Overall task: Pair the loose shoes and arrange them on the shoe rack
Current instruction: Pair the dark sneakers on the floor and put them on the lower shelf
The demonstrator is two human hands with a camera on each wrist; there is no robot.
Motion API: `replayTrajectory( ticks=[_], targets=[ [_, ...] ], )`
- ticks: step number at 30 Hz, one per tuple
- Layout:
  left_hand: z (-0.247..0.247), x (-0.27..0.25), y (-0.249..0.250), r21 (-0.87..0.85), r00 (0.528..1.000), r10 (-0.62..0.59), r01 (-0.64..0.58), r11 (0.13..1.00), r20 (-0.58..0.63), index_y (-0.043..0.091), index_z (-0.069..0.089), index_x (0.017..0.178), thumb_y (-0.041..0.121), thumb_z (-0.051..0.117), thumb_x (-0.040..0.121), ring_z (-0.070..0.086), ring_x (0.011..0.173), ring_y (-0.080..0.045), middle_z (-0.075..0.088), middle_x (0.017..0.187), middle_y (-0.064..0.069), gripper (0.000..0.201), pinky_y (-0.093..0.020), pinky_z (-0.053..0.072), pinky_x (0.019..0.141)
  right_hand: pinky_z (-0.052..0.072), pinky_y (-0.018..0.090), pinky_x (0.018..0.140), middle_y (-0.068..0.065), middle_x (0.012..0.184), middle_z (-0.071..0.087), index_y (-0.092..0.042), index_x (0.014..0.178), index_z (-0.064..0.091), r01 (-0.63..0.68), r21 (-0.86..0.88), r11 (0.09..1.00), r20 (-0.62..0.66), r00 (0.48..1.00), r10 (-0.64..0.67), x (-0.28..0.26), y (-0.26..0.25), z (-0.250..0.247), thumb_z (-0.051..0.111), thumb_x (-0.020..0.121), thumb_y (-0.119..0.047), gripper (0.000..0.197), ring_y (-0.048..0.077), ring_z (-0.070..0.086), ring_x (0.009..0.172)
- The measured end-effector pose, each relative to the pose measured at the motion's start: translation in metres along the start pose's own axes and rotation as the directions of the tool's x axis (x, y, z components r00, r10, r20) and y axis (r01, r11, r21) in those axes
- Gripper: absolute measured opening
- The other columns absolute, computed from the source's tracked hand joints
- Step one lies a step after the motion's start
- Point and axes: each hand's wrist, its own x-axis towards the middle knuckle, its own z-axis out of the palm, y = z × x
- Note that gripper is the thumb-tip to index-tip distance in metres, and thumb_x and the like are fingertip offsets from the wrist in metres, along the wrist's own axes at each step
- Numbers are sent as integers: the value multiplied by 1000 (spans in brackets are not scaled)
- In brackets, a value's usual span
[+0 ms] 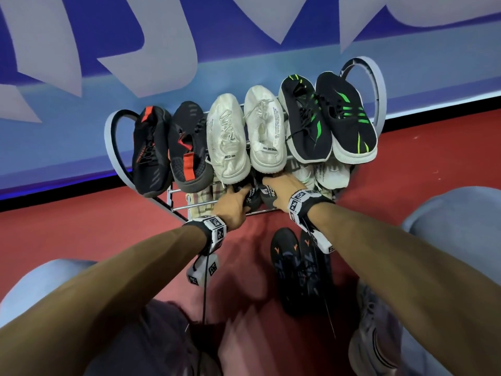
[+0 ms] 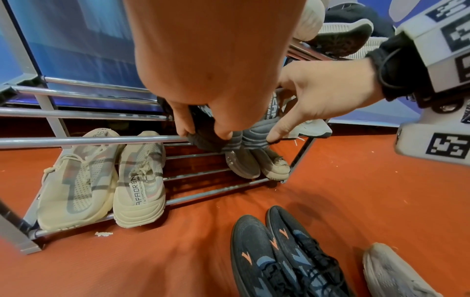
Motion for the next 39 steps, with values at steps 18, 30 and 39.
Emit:
replayTrajectory(
  ticks=[18, 30, 39],
  targets=[
    [-4, 15, 1, 4, 992, -88, 89, 996, -91, 8, 49, 133, 19, 56, 93, 61, 110, -42, 62, 122, -22, 42, -43, 52, 88, 43, 41, 106, 19, 139, 49, -14, 140, 47, -44, 106, 993, -65, 997, 51, 19, 2, 9, 67, 87, -17, 57, 39, 48, 128],
    [-6, 17, 12, 40, 998, -27, 29, 999, -48, 3, 49, 129, 18, 57, 93, 60, 110, -43, 60, 123, -25, 39, -44, 49, 93, 48, 38, 101, 17, 129, 53, -8, 129, 54, -63, 93, 994, -123, 990, 75, 19, 23, 12, 73, 83, -26, 53, 35, 54, 120],
    [3, 8, 16, -105, 1000, -10, 13, 994, 24, 16, 9, 156, 8, 60, 84, 41, 134, -47, 24, 157, -21, 89, -54, 42, 106, 51, 42, 98, 14, 134, 44, -16, 134, 46, -94, 33, 995, -164, 981, 98, 13, 19, 23, 70, 84, -24, 56, 32, 50, 123]
  ],
)
